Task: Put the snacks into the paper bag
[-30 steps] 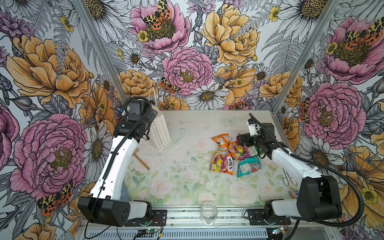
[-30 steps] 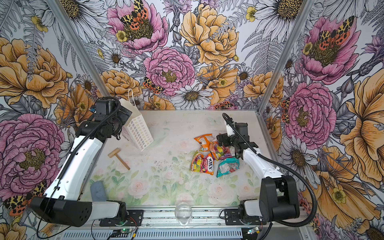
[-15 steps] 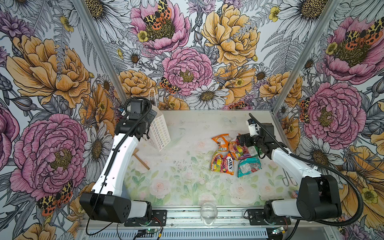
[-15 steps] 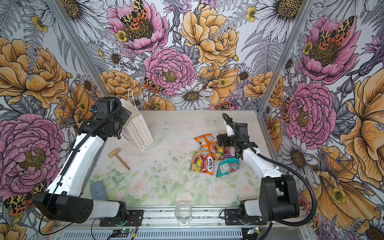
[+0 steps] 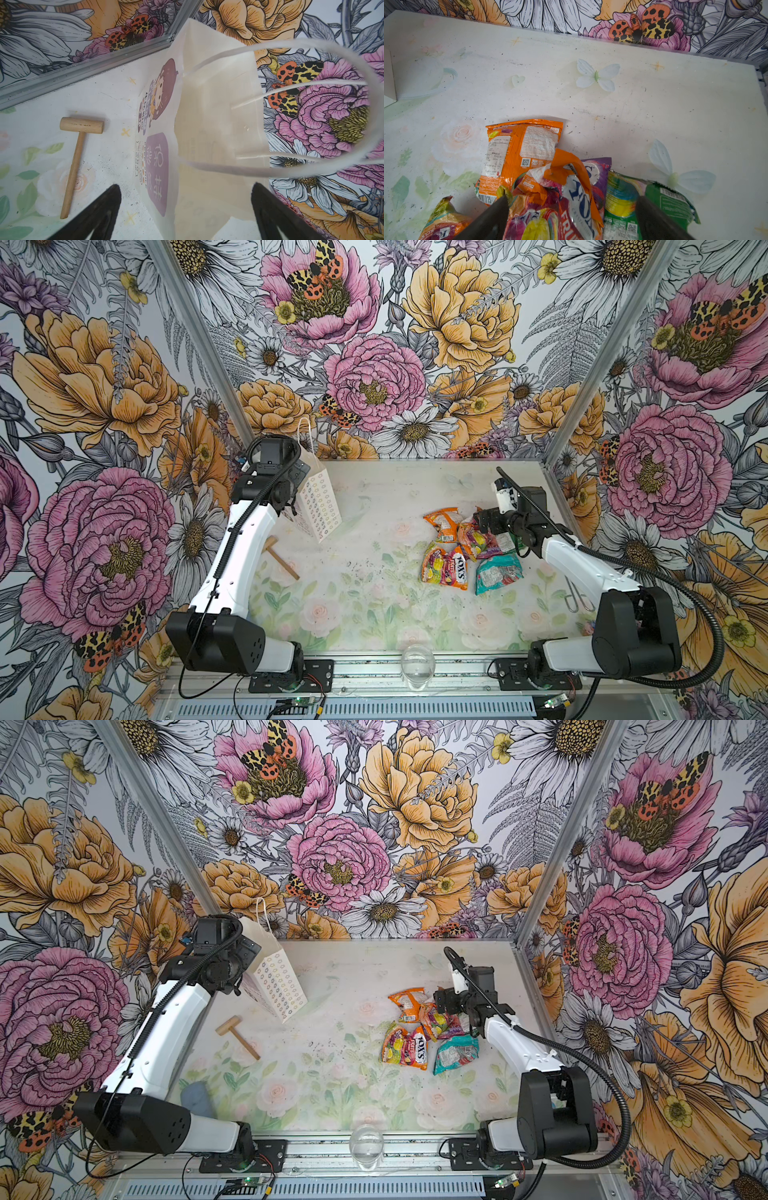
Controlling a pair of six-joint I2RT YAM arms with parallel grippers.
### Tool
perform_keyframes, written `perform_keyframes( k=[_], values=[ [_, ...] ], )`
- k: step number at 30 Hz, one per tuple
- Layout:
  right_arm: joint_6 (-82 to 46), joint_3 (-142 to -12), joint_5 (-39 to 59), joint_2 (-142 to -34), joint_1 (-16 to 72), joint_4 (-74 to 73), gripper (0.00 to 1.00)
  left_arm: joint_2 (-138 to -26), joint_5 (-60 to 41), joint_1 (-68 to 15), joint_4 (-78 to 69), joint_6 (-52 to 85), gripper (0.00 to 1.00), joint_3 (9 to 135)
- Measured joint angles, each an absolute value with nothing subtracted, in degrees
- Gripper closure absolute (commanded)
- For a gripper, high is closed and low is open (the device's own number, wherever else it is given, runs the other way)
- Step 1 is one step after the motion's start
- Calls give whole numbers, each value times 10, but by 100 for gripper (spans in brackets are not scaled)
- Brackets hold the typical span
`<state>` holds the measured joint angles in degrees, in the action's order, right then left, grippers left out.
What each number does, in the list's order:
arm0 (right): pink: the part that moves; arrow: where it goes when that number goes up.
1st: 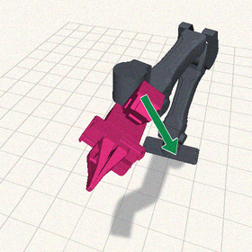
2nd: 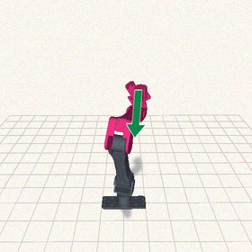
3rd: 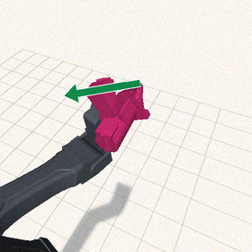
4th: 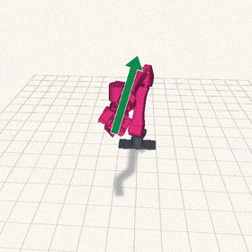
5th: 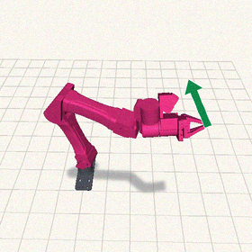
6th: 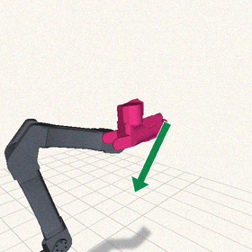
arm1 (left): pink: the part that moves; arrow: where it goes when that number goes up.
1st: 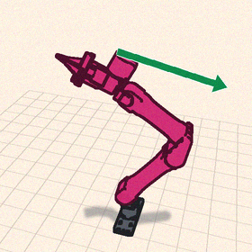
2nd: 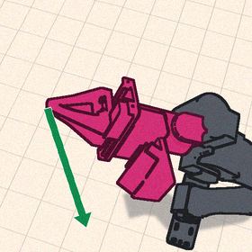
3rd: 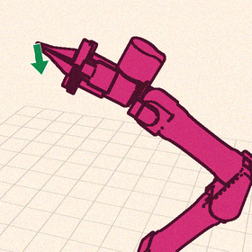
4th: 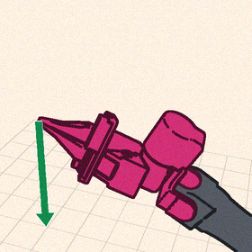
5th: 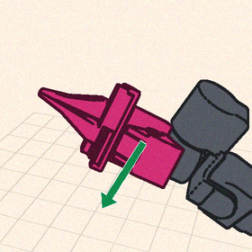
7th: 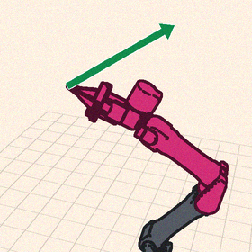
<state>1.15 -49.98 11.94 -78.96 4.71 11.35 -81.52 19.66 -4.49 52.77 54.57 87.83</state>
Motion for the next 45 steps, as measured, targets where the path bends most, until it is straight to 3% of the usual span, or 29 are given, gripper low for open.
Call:
perform_keyframes(
  k=[28, 33, 37, 45],
  values=[
    [14, -500, 116, -816, 47, 114, 4, -854, 258, -46, 537, 525, 6, 892],
    [14, -500, 116, -820, 49, 114, 5, -856, 262, -46, 538, 523, 11, 893],
    [15, -500, 116, -823, 49, 114, 5, -856, 264, -46, 538, 519, 22, 893],
    [17, -500, 116, -823, 50, 114, 5, -866, 266, -46, 538, 519, 23, 900]
  ],
)
